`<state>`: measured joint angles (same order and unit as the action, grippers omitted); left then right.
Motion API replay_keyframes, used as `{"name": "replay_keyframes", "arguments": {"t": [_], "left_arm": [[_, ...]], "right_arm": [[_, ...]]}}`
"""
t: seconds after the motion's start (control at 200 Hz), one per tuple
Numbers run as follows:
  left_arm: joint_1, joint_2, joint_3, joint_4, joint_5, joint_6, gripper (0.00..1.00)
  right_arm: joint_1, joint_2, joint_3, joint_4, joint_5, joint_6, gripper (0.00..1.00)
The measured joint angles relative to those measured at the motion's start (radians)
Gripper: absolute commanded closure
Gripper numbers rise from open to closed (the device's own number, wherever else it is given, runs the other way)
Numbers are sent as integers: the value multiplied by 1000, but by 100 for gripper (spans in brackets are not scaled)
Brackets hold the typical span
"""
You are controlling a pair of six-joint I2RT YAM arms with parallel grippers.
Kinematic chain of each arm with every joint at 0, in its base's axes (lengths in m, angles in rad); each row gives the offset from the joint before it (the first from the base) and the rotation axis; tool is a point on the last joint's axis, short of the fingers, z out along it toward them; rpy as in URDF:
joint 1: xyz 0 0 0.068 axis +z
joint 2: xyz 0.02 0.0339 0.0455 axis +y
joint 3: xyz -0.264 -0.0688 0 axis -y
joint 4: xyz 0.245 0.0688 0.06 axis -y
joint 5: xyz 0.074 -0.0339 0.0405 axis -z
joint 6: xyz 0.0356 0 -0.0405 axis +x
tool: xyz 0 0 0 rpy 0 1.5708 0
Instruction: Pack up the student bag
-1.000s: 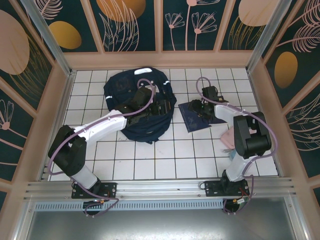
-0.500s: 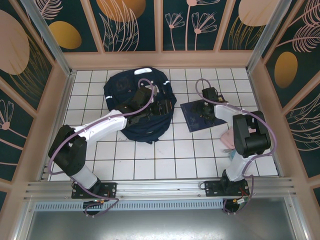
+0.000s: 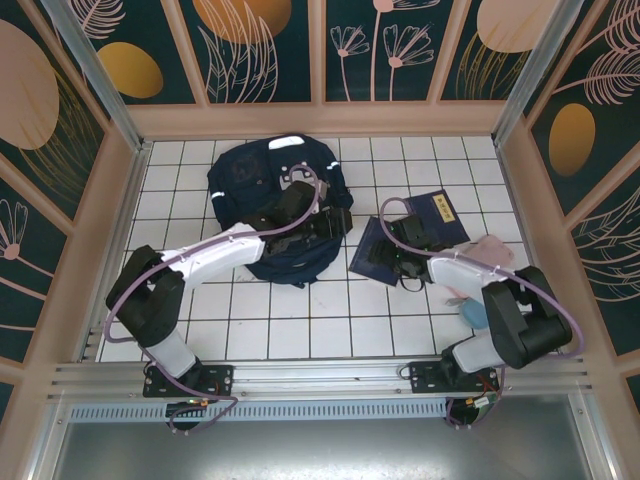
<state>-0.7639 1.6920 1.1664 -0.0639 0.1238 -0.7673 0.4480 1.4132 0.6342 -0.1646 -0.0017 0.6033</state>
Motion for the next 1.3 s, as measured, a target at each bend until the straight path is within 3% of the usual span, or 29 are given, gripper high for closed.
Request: {"name": "replay_keyframes", "arguments": {"t": [0.095, 0.275, 0.42, 0.551, 0.801, 0.901, 1.301], "left_arm": [[-27, 45, 30, 0, 0, -8, 30], [-69, 135, 92, -1, 20, -23, 46], [-86, 209, 145, -7, 37, -23, 51], [-88, 267, 185, -23, 37, -22, 55], [-88, 367, 258, -74, 28, -8, 60], [-88, 396, 274, -80, 24, -3, 67], [-91, 438, 276, -95, 9, 3, 61]], "right_arm": [[-2, -33, 2, -67, -4, 6, 23], [-90, -56, 46, -132, -18, 5, 36], [-166, -38, 57, -123, -22, 8, 42], [-176, -3, 57, -108, -47, 6, 54], [-184, 64, 57, -100, -58, 1, 66], [-186, 67, 57, -99, -56, -3, 71], [-215, 82, 49, -48, -105, -26, 74]]}}
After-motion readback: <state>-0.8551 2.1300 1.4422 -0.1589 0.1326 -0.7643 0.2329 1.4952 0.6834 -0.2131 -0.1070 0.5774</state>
